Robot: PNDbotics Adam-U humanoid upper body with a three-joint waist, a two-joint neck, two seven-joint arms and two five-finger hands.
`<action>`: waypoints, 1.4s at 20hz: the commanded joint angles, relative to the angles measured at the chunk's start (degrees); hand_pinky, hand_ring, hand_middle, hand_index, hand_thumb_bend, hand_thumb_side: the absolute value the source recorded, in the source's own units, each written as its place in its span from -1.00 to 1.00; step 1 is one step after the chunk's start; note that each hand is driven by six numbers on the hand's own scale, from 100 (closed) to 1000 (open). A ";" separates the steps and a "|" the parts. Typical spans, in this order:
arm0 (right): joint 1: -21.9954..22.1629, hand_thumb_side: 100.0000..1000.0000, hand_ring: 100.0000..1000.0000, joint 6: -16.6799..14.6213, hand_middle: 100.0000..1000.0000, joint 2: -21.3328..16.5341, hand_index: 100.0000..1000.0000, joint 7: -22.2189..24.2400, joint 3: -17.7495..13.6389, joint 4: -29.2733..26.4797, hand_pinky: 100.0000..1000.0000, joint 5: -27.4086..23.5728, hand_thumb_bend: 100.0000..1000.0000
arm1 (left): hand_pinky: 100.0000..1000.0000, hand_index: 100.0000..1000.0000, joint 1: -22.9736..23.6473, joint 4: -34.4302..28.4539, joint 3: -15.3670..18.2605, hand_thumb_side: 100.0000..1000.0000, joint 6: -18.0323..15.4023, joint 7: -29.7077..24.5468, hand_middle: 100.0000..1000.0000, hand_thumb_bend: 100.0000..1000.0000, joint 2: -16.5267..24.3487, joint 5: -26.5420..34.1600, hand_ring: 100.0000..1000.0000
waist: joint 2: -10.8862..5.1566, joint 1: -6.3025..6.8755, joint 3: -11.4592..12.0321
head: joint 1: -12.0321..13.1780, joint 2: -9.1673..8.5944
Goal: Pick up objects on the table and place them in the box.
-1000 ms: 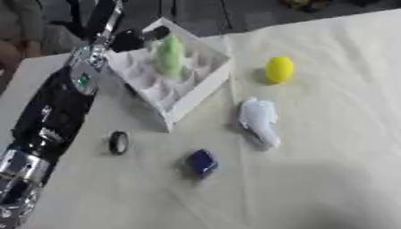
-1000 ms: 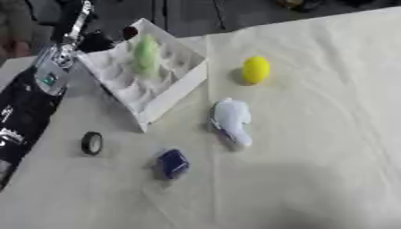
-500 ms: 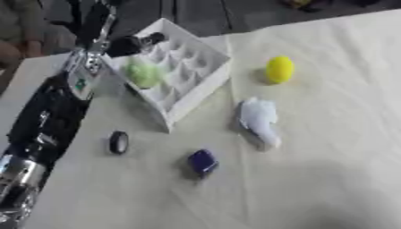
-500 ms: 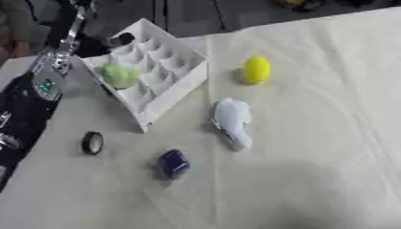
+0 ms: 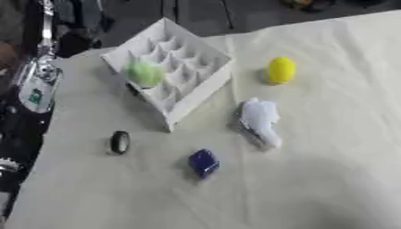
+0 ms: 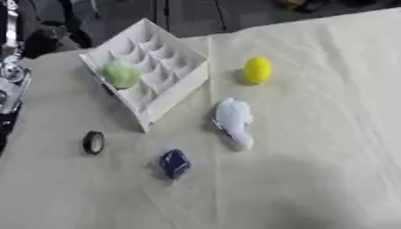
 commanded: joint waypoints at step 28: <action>-0.75 0.55 0.04 0.40 0.24 -0.11 0.49 -0.72 -0.93 -1.39 -0.04 0.81 -0.87 | 0.42 0.58 27.10 -31.26 5.16 0.29 12.35 -25.19 0.43 0.23 -18.37 4.69 0.43 | -0.26 -0.04 0.59 | -2.13 -0.71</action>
